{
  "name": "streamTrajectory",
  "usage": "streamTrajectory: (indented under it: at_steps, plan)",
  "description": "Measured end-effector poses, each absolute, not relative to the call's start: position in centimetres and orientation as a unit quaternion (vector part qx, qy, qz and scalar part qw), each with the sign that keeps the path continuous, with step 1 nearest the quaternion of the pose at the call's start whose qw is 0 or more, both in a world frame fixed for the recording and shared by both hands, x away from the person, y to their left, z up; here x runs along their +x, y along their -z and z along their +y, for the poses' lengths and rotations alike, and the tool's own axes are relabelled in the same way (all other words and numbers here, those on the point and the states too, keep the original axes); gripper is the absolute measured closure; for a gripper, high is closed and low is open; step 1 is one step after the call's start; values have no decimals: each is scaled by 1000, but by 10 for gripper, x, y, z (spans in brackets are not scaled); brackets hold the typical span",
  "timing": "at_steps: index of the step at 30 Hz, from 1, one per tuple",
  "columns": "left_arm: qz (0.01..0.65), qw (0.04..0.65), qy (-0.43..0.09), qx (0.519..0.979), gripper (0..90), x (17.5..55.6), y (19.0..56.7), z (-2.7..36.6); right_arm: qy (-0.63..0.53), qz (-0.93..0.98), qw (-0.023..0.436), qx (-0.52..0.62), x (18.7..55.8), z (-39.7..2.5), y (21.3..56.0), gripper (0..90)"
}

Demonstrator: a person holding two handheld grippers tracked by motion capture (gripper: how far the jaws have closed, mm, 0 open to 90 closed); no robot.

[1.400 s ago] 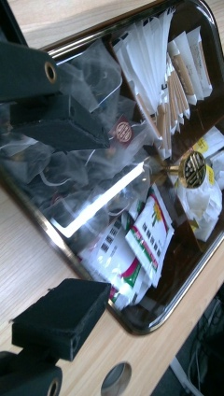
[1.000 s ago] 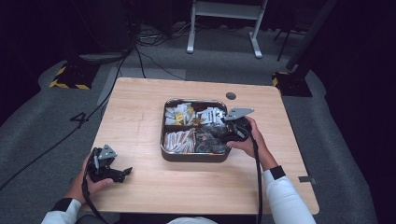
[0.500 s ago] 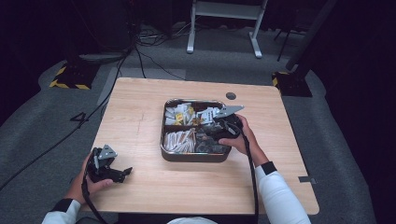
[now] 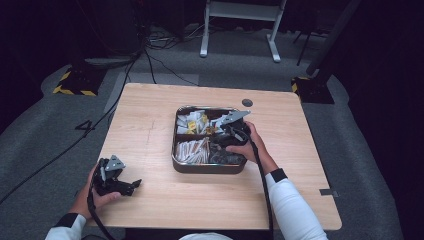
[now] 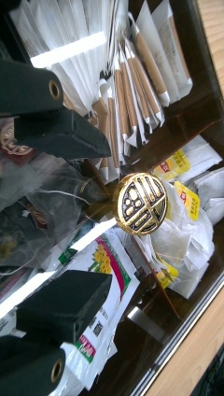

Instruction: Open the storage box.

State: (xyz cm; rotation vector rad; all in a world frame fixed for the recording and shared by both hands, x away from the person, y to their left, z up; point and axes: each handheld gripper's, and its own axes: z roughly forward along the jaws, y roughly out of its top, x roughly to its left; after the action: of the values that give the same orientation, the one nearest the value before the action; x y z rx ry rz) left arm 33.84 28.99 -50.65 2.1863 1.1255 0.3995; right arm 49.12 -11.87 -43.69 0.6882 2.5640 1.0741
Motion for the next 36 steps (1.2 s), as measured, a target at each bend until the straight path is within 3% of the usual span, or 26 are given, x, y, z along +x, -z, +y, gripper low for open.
streamTrajectory:
  at_steps: [16, 25, 29, 36]
  plan:
    - [428, 319, -152, 832, 2, 338, 506, 290, -381, 884, 112, 246, 502, -102, 440, 385]
    - [428, 320, -153, 831, 2, 338, 507, 290, -386, 884, 108, 241, 504, -92, 440, 486]
    - [428, 320, -153, 831, 2, 338, 507, 290, -388, 878, 119, 254, 504, -93, 440, 583]
    - [429, 321, -152, 830, 3, 337, 507, 290, -388, 877, 127, 253, 503, -93, 440, 587]
